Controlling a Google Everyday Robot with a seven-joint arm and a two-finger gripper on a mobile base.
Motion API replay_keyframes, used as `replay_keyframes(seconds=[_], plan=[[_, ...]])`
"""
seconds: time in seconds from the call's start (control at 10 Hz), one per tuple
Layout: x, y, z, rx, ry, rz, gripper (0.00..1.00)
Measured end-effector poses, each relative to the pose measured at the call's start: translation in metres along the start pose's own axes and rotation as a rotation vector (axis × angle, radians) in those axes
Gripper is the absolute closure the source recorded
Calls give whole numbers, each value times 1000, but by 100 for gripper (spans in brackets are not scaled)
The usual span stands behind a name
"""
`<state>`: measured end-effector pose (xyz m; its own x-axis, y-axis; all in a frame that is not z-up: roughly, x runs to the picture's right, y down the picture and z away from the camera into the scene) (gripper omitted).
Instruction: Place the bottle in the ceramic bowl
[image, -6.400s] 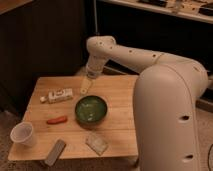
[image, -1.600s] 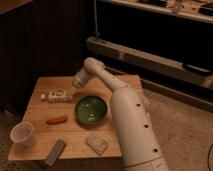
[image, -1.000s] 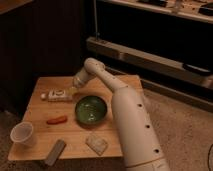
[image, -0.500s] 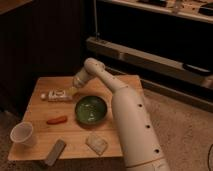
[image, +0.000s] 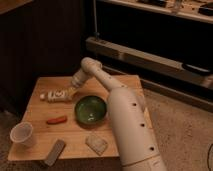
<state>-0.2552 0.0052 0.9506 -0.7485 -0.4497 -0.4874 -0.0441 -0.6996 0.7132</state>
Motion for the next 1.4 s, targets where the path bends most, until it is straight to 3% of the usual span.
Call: replay_keyframes(seconds=[0.7,1.1,1.4], plan=[[4,5,0,-14,45,-88,20],[4,15,8,-62,16,-133,20],[4,19,16,-51,3,-131,20]])
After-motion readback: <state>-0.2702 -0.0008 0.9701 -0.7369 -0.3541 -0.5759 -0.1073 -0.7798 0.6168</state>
